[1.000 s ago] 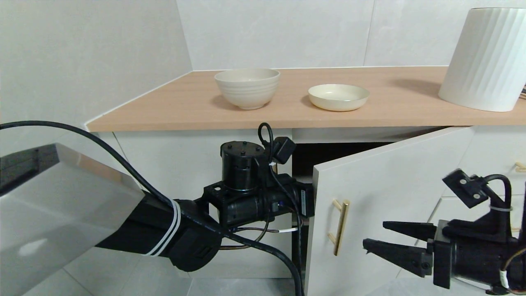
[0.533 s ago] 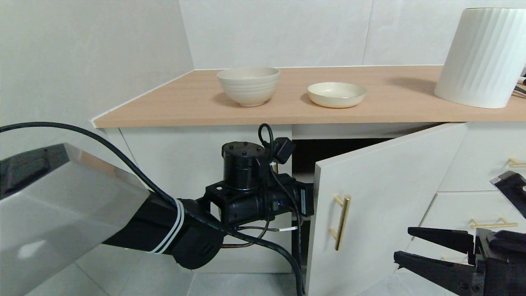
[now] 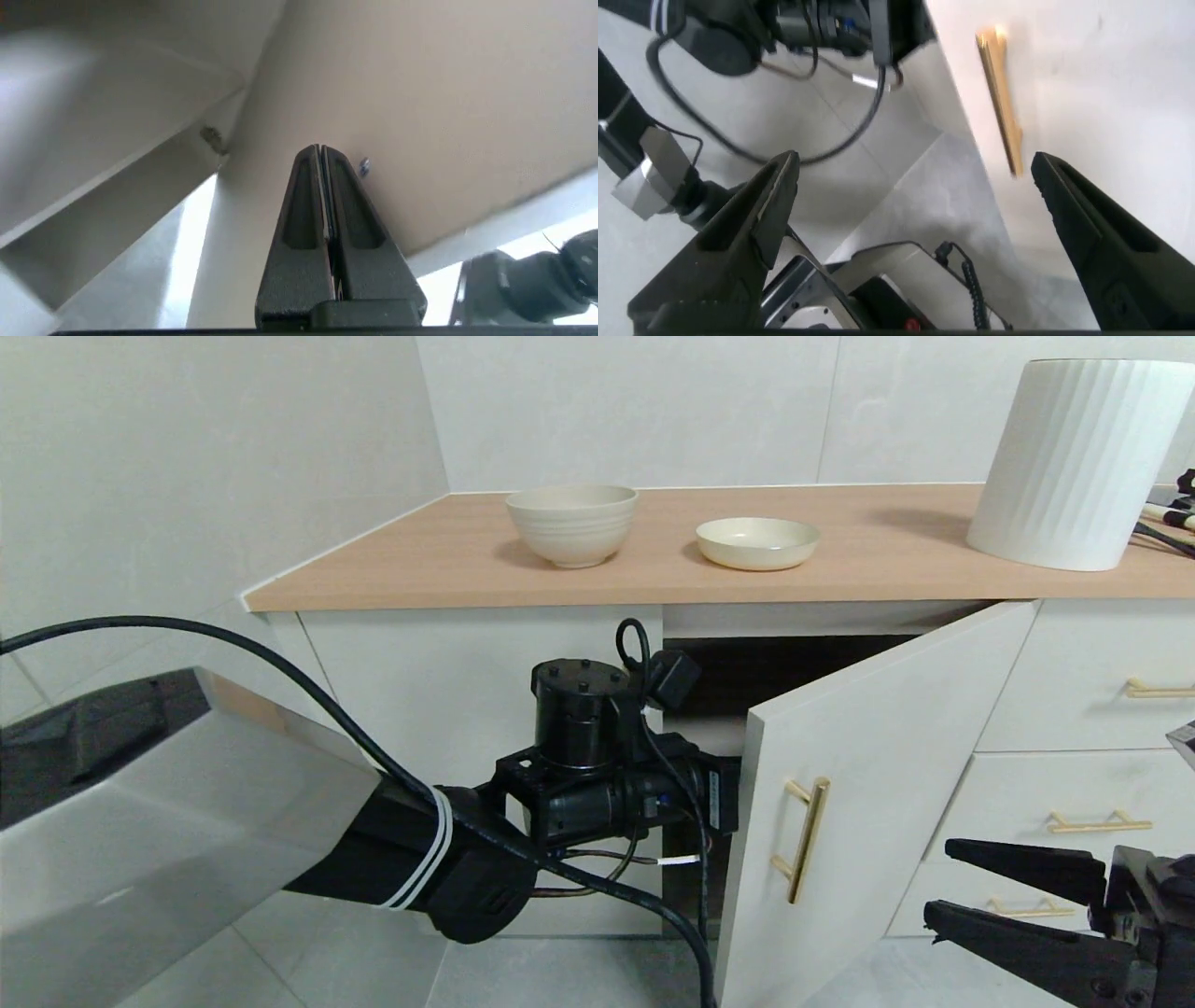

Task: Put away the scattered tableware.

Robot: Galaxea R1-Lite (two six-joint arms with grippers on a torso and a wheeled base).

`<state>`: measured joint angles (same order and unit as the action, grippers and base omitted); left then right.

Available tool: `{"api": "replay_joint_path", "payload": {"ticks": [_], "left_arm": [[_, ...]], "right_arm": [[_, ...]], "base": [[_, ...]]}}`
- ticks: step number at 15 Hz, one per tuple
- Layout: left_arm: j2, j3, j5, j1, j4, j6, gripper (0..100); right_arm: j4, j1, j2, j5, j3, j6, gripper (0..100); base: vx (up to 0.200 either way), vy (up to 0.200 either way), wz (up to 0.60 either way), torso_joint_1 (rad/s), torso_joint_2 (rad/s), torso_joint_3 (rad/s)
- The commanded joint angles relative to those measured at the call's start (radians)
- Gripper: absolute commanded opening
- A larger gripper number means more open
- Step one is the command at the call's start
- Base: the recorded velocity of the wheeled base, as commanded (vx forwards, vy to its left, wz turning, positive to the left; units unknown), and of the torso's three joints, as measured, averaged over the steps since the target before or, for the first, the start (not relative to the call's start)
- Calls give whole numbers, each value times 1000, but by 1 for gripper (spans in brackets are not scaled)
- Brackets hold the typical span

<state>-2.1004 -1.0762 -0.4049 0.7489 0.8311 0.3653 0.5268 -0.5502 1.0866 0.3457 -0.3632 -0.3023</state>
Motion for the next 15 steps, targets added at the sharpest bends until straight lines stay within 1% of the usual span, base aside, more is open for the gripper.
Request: {"api": "replay_joint_path", "payload": {"ticks": [1,3,4,5,6,8,10,12,14,15], "left_arm": [[-4,-28,1,13,-13,1,0],[-4,-68,3,24,-64,0,0],[-9,-88,3,24,-69,0,0],[-39,-137,6,24,-69,1,0],[-52,-157,9,27,-72,1,0],[-53,-157,29,44,-73,1,0],[-53,-159,41,70,-81,1,0],[-49,-160,47,109,-102,1,0],[-49,-162,70,153,-105,1,0],[-49,-163,72,176,-107,1,0]], "right_arm": [[-1,-2,-36,1,-2,0,100],[-1,0,-54,1,-3,0,100],[-1,0,-59,1,-5,0,100],[-1,0,-70,1,-14,0,100],[-10,1,-83,1,-23,0,100],[-91,1,-149,-1,-76,0,100],[-195,1,-198,-1,-137,0,100],[-209,1,-221,-1,-154,0,100],[-217,1,-238,-1,-164,0,100],[-217,1,-246,-1,-168,0,100]], "base": [[-200,0,0,-2,7,2],[-200,0,0,5,0,5],[0,0,0,0,0,0],[0,0,0,0,0,0],[0,0,0,0,0,0],[0,0,0,0,0,0],[0,0,0,0,0,0],[0,0,0,0,0,0],[0,0,0,0,0,0],[0,0,0,0,0,0]]}}
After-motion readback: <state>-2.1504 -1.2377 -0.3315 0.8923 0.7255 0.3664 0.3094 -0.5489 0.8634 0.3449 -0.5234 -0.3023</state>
